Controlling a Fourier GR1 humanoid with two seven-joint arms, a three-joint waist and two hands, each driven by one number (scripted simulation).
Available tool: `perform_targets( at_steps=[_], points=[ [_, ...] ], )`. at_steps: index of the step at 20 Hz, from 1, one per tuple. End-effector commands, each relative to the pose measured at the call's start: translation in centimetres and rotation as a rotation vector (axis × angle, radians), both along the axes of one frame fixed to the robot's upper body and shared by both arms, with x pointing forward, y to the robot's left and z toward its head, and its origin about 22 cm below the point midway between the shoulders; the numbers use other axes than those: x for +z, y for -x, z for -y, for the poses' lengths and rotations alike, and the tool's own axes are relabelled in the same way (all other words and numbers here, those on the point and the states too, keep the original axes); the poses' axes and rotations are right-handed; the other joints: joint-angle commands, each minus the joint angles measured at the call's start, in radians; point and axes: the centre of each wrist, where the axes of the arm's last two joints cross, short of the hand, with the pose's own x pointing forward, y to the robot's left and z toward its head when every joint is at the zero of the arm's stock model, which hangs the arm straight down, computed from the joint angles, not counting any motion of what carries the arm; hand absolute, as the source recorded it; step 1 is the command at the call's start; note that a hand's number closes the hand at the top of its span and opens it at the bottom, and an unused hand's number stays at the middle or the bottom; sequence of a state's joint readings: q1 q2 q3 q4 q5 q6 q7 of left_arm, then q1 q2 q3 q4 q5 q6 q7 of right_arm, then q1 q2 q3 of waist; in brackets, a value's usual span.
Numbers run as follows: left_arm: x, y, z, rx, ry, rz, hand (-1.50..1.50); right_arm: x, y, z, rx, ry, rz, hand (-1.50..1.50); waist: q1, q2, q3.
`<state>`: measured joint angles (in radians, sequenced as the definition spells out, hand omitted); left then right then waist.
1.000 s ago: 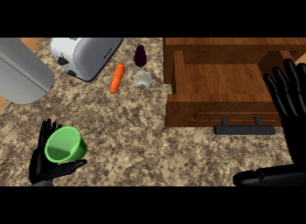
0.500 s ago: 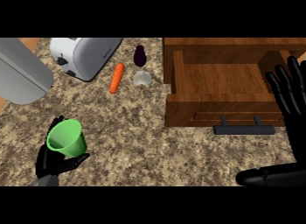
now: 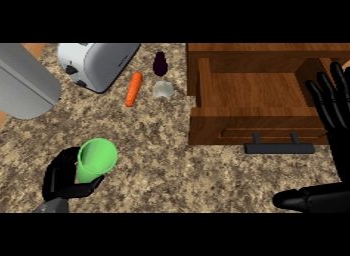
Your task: Pick up the cup, place it into the drawer and close the drawer
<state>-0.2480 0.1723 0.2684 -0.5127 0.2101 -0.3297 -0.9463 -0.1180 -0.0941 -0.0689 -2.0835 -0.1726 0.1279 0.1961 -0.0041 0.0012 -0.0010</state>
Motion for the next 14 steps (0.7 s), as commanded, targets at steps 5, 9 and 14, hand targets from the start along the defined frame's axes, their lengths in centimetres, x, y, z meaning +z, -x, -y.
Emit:
perform_targets(
  at_steps=[5,9,14],
  points=[
    [1.7,-3.4,0.5,0.005,0.008,0.148,1.5,-0.1,0.1,0.8,-0.004,0.002,0.011,-1.5,-0.004,0.001,0.0],
    [1.6,-3.6,1.4,0.036,-0.042,0.188,1.5,0.7,0.6,-0.6,0.009,0.011,0.007,-1.5,-0.003,0.0,0.0],
    [3.9,-4.9,2.7,-0.056,0.035,0.281,1.5,-0.5,0.3,-1.2,-0.014,0.007,0.0,-1.5,0.011,-0.004,0.001]
  ],
)
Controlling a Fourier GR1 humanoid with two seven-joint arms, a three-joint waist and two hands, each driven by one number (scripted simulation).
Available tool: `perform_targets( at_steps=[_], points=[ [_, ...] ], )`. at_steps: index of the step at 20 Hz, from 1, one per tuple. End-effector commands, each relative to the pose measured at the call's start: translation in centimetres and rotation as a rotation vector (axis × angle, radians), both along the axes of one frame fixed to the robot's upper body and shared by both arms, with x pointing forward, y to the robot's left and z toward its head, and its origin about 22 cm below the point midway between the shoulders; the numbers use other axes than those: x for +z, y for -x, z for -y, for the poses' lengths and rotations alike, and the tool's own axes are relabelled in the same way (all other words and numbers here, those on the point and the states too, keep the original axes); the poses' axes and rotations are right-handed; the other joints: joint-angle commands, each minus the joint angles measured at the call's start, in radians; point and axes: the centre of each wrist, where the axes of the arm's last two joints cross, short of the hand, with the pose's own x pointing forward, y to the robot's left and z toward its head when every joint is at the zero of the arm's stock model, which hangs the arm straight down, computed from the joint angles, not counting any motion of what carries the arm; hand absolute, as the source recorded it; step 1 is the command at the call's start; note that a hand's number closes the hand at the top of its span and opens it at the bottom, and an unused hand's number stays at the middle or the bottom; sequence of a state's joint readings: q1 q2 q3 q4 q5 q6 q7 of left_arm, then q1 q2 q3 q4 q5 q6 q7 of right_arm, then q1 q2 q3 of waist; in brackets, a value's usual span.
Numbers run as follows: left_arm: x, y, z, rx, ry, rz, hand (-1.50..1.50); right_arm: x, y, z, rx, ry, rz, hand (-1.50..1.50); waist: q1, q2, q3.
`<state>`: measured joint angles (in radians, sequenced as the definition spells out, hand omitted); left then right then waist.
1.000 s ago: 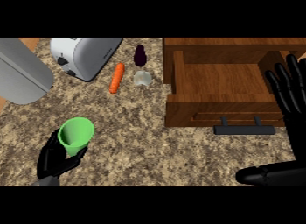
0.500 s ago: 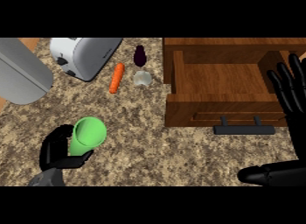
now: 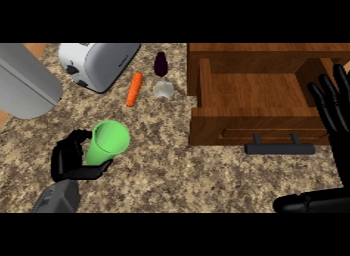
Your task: Pick up the cup, place it into the drawer and close the drawer
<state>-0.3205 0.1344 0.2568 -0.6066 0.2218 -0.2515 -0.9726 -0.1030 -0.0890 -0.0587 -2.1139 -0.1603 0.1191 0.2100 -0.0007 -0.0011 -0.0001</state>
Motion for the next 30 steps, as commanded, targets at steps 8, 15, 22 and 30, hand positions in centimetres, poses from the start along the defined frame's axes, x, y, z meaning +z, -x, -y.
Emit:
perform_targets(
  at_steps=[8,15,22,30],
  points=[
    [8.7,-3.3,5.8,-0.233,-0.011,0.168,1.5,-0.4,-0.6,0.4,-0.018,-0.014,-0.001,-1.5,0.016,-0.006,0.002],
    [16.9,-5.3,9.5,-0.299,0.02,0.203,1.5,-2.9,-0.7,-1.0,-0.019,-0.013,-0.025,-1.5,0.01,-0.003,0.001],
    [21.7,-7.2,13.0,-0.272,-0.024,0.236,1.5,-2.7,-0.6,2.0,-0.024,0.009,-0.009,-1.5,-0.004,0.001,0.0],
    [26.4,-9.9,16.4,-0.265,-0.108,0.218,1.5,-0.5,-0.4,0.7,-0.022,0.016,0.001,-1.5,-0.006,0.002,0.0]
  ],
)
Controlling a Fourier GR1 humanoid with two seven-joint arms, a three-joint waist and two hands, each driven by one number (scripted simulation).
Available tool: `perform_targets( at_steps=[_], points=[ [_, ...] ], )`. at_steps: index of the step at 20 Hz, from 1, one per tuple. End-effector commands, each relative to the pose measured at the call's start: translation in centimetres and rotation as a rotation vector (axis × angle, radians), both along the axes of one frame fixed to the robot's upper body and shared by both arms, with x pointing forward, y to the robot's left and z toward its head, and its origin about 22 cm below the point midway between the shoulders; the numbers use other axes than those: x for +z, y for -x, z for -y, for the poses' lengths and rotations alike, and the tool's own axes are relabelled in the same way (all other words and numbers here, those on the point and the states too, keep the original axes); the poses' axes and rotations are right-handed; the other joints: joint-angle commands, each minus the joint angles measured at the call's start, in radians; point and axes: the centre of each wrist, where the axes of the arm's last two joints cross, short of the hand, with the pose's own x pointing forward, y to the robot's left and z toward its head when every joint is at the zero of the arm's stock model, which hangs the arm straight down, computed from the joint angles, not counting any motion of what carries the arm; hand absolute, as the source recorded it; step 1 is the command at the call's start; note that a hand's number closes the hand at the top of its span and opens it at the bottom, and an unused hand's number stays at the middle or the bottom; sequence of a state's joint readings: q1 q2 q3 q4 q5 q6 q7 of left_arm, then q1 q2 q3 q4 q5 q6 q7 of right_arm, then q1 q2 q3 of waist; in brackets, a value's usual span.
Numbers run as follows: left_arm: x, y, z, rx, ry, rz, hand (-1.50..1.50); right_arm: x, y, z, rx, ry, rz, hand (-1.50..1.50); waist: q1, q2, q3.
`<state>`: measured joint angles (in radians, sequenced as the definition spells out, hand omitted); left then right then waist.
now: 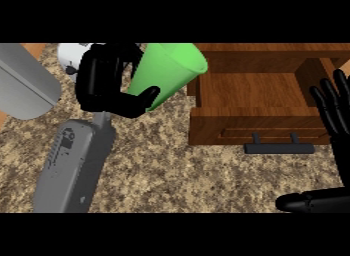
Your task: Pick up the cup, place it into the drawer and close the drawer
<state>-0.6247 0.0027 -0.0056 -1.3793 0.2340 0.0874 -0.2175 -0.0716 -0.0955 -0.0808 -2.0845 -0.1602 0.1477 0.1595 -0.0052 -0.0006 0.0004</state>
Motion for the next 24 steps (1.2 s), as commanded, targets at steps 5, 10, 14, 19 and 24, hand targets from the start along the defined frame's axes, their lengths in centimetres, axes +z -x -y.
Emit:
perform_targets(
  at_steps=[5,10,14,19,24],
  points=[
    [5.0,-2.3,3.8,0.01,-0.06,-0.004,1.5,0.2,-0.1,-1.0,-0.009,-0.016,0.008,-1.5,-0.003,0.001,0.0],
    [5.4,-3.0,7.2,0.003,-0.109,-0.029,1.5,1.0,-1.4,0.8,-0.001,0.011,-0.013,-1.5,-0.008,0.002,0.0],
    [5.2,-5.9,7.8,-0.001,-0.154,-0.044,1.5,0.9,-1.1,0.4,0.006,0.005,-0.004,-1.5,-0.017,0.006,0.0],
    [4.9,-5.7,10.2,0.038,-0.15,-0.087,1.5,1.4,0.5,0.7,0.02,-0.004,-0.006,-1.5,-0.027,0.003,0.0],
    [2.2,-6.6,10.6,0.053,-0.187,-0.114,1.5,0.3,-1.5,1.2,0.013,0.0,0.0,-1.5,-0.03,0.008,0.0]
  ],
)
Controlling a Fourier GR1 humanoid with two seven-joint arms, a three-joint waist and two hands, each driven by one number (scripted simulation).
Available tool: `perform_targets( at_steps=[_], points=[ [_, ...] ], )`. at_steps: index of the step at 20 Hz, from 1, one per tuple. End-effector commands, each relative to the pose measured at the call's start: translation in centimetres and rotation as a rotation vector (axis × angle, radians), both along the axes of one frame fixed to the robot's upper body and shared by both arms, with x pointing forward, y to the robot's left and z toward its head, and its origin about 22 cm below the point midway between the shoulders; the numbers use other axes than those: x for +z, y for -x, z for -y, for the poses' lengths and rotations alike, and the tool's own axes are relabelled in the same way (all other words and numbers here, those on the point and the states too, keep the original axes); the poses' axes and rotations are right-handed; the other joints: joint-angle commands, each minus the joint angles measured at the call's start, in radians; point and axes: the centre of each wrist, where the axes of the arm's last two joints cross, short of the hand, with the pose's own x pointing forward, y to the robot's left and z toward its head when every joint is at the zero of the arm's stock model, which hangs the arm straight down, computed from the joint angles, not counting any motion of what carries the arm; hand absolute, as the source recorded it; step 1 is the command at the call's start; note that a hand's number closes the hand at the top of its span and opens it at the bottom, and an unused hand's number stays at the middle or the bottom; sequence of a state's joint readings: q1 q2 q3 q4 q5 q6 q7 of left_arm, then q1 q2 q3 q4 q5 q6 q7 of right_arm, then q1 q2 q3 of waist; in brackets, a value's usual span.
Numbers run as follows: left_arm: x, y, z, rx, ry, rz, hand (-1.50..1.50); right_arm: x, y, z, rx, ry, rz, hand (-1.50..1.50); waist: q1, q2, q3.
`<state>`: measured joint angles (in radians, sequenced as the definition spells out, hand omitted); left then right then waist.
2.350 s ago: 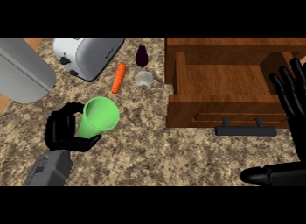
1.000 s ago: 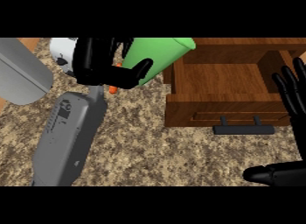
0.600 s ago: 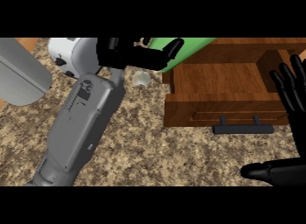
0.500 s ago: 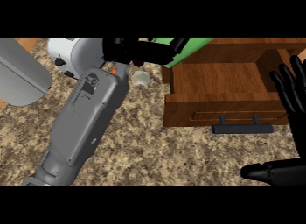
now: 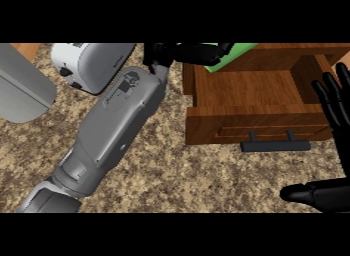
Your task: Pick up the cup, place it into the drawer and close the drawer
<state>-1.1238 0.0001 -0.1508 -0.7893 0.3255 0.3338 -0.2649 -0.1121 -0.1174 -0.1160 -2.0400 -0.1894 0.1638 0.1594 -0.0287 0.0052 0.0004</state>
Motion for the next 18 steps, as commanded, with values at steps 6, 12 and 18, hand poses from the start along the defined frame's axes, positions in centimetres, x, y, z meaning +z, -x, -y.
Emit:
perform_targets(
  at_steps=[6,12,18],
  points=[
    [-1.0,-1.1,2.1,0.038,-0.07,-0.036,1.5,0.3,0.3,-0.3,0.023,-0.006,0.008,-1.5,-0.026,0.006,0.0],
    [-1.6,-1.2,2.9,0.053,-0.156,-0.077,1.5,0.2,-0.3,-1.3,0.059,0.001,0.021,-1.5,-0.057,0.012,0.001],
    [-3.0,-1.0,3.0,0.06,-0.231,-0.058,1.5,-0.6,-0.1,-1.3,0.072,0.001,0.005,-1.5,-0.07,0.014,0.001]
  ],
)
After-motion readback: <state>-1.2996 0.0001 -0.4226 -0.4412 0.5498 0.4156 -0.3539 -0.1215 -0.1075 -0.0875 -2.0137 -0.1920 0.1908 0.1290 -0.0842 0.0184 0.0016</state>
